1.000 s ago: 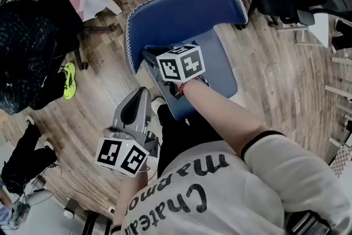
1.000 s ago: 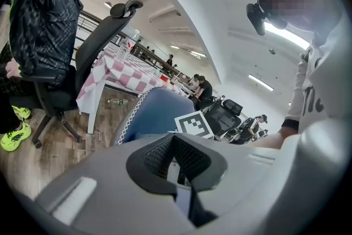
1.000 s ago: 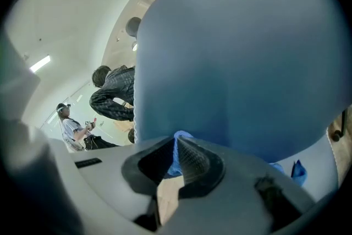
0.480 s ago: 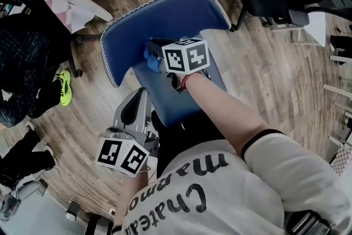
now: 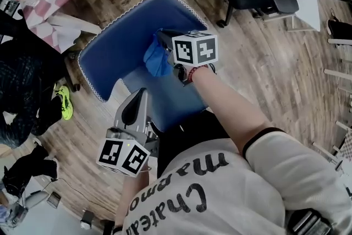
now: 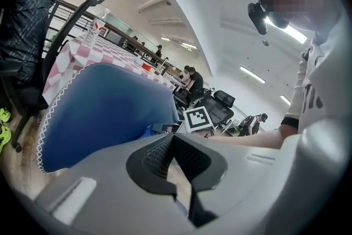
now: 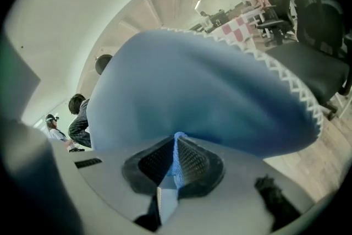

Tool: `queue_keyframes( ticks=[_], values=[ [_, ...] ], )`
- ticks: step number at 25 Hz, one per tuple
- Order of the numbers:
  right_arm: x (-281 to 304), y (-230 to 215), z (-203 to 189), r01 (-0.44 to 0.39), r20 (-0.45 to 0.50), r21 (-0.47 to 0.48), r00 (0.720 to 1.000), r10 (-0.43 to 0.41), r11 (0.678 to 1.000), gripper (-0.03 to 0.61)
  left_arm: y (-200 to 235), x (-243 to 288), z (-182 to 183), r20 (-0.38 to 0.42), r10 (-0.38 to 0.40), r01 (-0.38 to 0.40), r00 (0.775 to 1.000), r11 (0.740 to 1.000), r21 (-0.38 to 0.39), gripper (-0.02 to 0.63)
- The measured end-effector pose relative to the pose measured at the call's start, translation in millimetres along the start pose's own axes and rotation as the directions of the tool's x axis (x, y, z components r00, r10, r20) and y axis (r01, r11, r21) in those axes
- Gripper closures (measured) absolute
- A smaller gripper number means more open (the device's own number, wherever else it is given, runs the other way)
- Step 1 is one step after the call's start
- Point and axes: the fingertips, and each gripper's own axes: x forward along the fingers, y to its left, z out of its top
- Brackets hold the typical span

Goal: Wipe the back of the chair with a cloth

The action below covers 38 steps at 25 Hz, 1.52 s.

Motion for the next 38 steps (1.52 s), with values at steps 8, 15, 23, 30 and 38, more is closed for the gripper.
queue_keyframes(
  ticks=[8, 15, 23, 30, 38],
  values=[
    [-34.2, -45.0, 16.9, 0.081, 0.059, 0.039, 0.995, -0.083, 0.996, 0.552, -22.0, 20.9, -5.2, -0.018, -0.033, 0.033, 0.999, 0.999, 0.023, 0.609],
    [-59.1, -68.7, 21.7, 0.118, 0.104, 0.105, 0.986, -0.129, 0.987, 0.552, -35.8, 26.2, -10.4, -0.030, -0.053, 0.054, 0.998, 0.998, 0.038, 0.609],
    [-86.3, -88.1, 18.1, 0.196, 0.138, 0.130, 0.967, -0.214, 0.972, 0.552, -35.4, 12.3, -24.8, -0.038, -0.048, 0.050, 0.998, 0.998, 0.041, 0.609],
    [-81.3, -64.7, 0.7, 0.209, 0.126, 0.100, 0.967, -0.221, 0.973, 0.552, -17.8, -9.5, -54.8, -0.050, -0.044, 0.045, 0.998, 0.999, 0.024, 0.609],
    [-46.8, -0.4, -29.3, 0.150, 0.093, 0.047, 0.984, -0.153, 0.988, 0.552, 11.0, -53.5, -62.0, -0.058, -0.015, 0.015, 0.998, 1.000, 0.003, 0.609]
  ],
)
